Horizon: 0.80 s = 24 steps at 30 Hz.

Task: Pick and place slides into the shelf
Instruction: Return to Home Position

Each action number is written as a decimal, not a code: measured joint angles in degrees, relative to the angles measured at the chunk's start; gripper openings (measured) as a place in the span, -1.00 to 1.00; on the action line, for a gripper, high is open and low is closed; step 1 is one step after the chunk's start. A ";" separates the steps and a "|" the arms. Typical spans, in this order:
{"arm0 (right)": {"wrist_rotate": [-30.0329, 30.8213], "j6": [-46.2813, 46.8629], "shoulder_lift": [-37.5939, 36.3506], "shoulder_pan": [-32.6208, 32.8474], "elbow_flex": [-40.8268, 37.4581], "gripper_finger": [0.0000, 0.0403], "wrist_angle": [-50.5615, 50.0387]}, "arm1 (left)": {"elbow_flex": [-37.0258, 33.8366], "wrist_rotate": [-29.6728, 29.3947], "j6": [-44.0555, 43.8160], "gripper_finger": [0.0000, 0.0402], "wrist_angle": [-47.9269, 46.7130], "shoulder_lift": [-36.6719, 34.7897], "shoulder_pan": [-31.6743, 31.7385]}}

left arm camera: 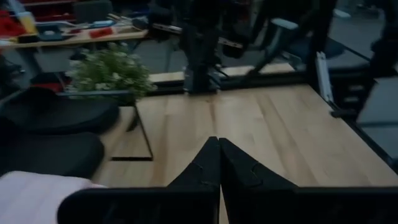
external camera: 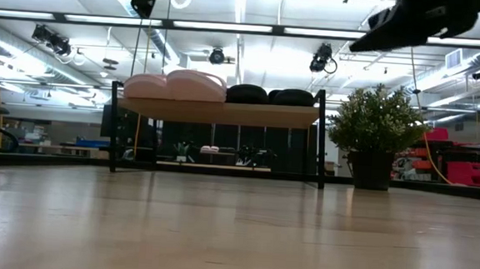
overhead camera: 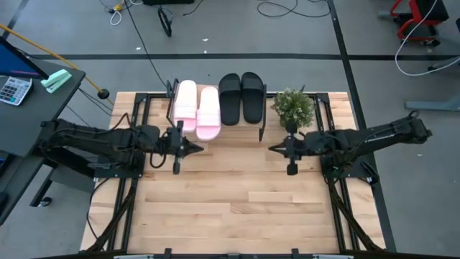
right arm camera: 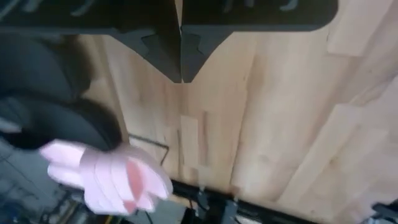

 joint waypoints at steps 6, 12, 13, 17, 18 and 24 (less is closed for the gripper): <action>7.39 8.09 -0.18 5.34 -2.84 -1.00 -0.29 | -3.33 -0.54 1.83 -0.98 0.06 0.00 -4.50; 12.25 12.19 -0.39 9.04 -3.30 -1.00 -0.38 | -7.35 -1.01 5.30 -0.97 4.33 -0.46 -5.06; 13.37 12.78 -0.65 9.55 -3.30 -1.00 -0.37 | -8.04 -0.52 5.95 -0.97 5.17 -0.83 -5.04; 17.37 14.95 -2.93 11.34 -3.30 -1.00 -0.50 | -11.39 3.10 8.85 -0.98 12.78 -1.63 -3.66; 18.07 15.01 -3.69 11.81 -3.28 -1.00 -0.59 | -12.22 4.68 9.63 -0.98 15.10 -1.57 -3.13; 22.15 15.60 -7.45 13.37 -3.28 -1.00 -0.57 | -15.05 13.18 11.35 -0.97 20.58 -1.60 2.11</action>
